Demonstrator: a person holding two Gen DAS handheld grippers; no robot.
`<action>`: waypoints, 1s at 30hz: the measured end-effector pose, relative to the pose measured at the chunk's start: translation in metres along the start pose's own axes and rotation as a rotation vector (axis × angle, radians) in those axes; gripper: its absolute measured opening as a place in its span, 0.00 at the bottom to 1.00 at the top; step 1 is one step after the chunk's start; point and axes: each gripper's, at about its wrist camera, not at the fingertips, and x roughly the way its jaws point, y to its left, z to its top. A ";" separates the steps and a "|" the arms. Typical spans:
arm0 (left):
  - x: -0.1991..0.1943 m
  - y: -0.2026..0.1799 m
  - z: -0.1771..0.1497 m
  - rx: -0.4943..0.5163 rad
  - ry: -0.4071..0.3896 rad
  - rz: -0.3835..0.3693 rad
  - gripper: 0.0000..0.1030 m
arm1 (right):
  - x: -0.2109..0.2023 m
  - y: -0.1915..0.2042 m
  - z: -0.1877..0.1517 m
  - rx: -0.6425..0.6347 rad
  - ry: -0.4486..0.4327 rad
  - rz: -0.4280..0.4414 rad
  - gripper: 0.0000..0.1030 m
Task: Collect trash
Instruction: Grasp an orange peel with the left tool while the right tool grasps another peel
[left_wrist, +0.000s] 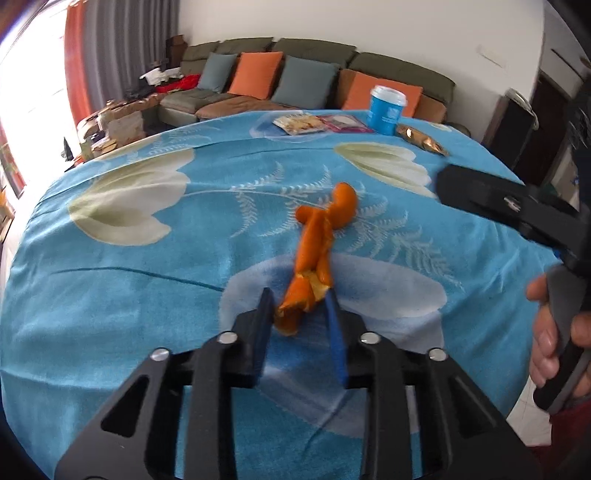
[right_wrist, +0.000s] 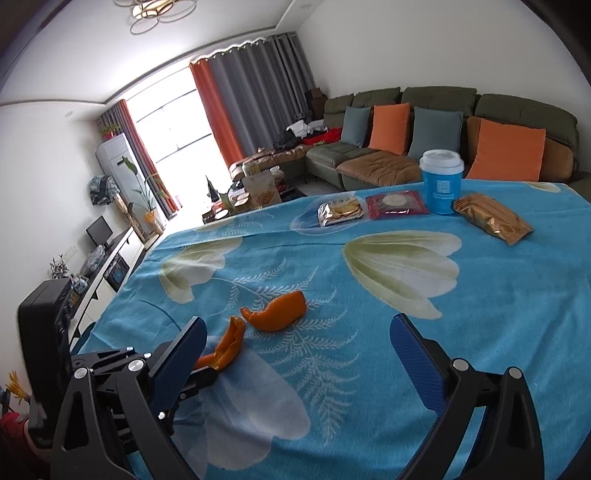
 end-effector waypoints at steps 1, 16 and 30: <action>-0.001 -0.001 0.000 0.001 -0.002 -0.001 0.23 | 0.003 0.001 0.001 -0.007 0.008 0.003 0.93; -0.023 0.016 -0.011 -0.070 -0.042 -0.037 0.14 | 0.072 0.027 0.015 -0.133 0.200 0.008 0.67; -0.046 0.042 -0.023 -0.150 -0.081 -0.009 0.14 | 0.088 0.039 0.012 -0.240 0.260 -0.004 0.42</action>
